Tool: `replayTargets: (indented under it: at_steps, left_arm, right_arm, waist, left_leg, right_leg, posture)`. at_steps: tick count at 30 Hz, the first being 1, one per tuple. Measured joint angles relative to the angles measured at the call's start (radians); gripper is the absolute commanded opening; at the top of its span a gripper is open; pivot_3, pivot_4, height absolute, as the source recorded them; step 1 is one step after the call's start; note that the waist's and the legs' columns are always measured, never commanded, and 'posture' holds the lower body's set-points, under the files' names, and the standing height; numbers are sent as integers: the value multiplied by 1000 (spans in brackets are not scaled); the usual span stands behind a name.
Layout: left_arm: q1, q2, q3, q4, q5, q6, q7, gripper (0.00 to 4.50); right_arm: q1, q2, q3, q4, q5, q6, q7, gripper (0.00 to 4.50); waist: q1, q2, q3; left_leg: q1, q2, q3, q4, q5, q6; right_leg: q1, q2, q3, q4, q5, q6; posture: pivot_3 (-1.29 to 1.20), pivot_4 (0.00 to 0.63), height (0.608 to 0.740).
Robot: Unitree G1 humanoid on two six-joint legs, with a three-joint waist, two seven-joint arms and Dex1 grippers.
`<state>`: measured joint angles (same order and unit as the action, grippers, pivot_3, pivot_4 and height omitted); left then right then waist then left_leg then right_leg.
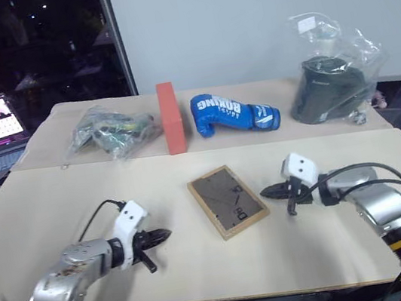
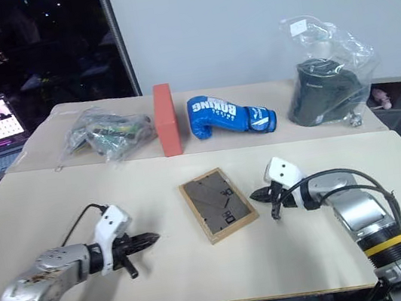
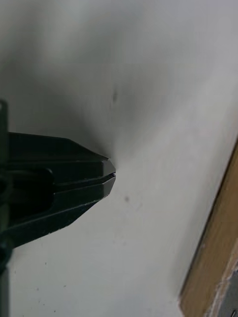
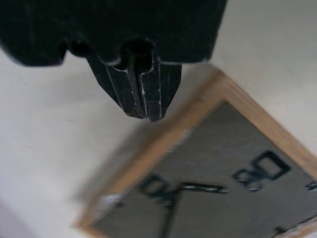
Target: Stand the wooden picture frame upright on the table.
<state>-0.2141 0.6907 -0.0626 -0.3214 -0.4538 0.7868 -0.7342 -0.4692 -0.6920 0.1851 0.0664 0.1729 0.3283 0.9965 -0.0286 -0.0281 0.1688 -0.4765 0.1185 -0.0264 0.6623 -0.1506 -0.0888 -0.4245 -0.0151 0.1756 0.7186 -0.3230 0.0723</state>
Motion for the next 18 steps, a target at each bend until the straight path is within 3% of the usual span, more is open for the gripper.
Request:
replayTargets:
  at_steps: [5, 18]
  left_arm:
    - [-70, -55, -92, 13, 47, -2, 15, 0]
    - [-58, 30, -75, 40, 72, -57, -63, 0]
  right_arm:
    - [49, 24, 5, -80, 32, 47, 23, 80]
    - [85, 79, 5, -201, 86, 166, 21, 80]
  waist:
    - [11, 0, 0]
    - [8, 0, 0]
  left_leg:
    - [0, 0, 0, 1, 0, 0]
    - [1, 0, -1, 0, 0, 0]
  right_leg:
    - [0, 0, 0, 0, -1, 3]
    - [1, 0, 0, 0, -2, 5]
  posture:
    - [0, 150, 665]
    - [0, 150, 665]
